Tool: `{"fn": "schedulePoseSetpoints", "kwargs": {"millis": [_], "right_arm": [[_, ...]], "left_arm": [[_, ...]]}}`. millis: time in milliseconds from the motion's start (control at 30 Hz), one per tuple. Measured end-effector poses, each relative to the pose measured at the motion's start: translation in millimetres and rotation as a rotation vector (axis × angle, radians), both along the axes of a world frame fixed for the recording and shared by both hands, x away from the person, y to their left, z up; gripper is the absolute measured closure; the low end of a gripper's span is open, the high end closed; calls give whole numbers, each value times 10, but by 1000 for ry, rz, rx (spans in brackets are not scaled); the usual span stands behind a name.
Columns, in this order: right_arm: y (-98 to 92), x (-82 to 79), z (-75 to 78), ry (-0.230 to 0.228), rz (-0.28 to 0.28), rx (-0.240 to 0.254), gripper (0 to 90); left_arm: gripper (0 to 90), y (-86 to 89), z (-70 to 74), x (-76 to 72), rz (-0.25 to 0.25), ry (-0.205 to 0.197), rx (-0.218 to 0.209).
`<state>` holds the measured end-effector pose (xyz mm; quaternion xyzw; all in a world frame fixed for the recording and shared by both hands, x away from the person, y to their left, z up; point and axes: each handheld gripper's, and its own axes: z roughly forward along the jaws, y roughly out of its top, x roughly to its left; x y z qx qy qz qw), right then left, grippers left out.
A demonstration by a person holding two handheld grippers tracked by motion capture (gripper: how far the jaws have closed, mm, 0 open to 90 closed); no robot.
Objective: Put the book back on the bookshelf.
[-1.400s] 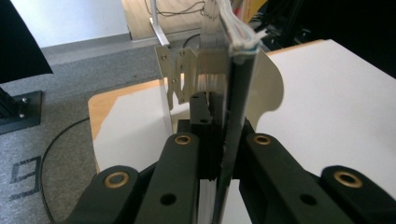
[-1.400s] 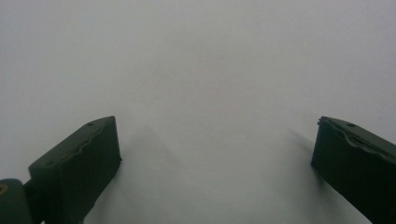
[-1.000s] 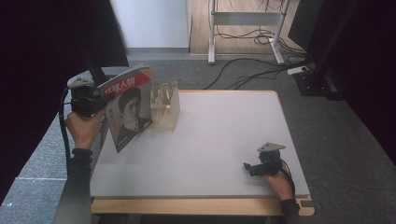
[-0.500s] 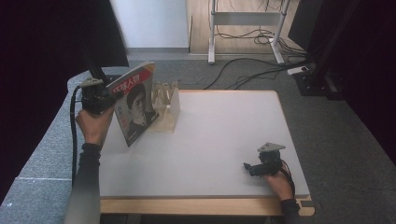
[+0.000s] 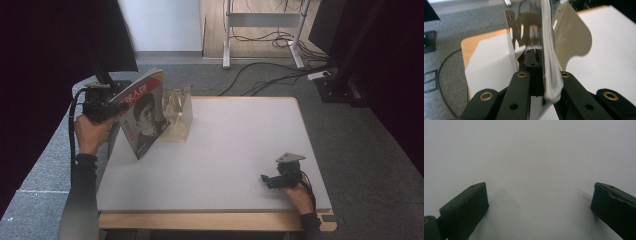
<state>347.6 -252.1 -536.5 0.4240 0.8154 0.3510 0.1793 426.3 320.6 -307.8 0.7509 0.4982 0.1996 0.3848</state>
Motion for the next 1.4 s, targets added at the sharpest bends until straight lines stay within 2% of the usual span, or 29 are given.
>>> {"fn": "schedulePoseSetpoints", "kwargs": {"millis": [133,367,500,567,700,833,1033,1067,1200,1300,1400], "right_arm": [[0,0,0,0,0,0,2],[-1,0,0,-1,1,0,2],[-2,0,1,1,2,-1,2],[-2,0,1,1,3,-1,3],[-2,-1,1,1,3,-1,2],[-3,0,1,1,4,-2,3],[-1,1,1,0,2,-1,3],[-1,0,1,-1,2,-1,3],[0,2,2,-1,2,-1,3],[1,2,1,-2,0,-1,3],[1,2,2,-1,1,-1,3]], "left_arm": [[873,-46,-18,26,27,-52,-22],[869,-88,-126,117,52,-76,-83],[861,-46,-183,116,64,-91,-65],[854,-18,-202,105,79,-97,-42],[830,66,-231,104,103,-103,-54],[750,111,-236,110,107,-108,-60],[512,118,-264,117,98,-105,-57],[444,118,-269,117,95,-103,-56],[262,123,-295,95,75,-110,-45],[152,134,-304,69,67,-112,-60],[111,148,-313,19,58,-122,-77]]}}
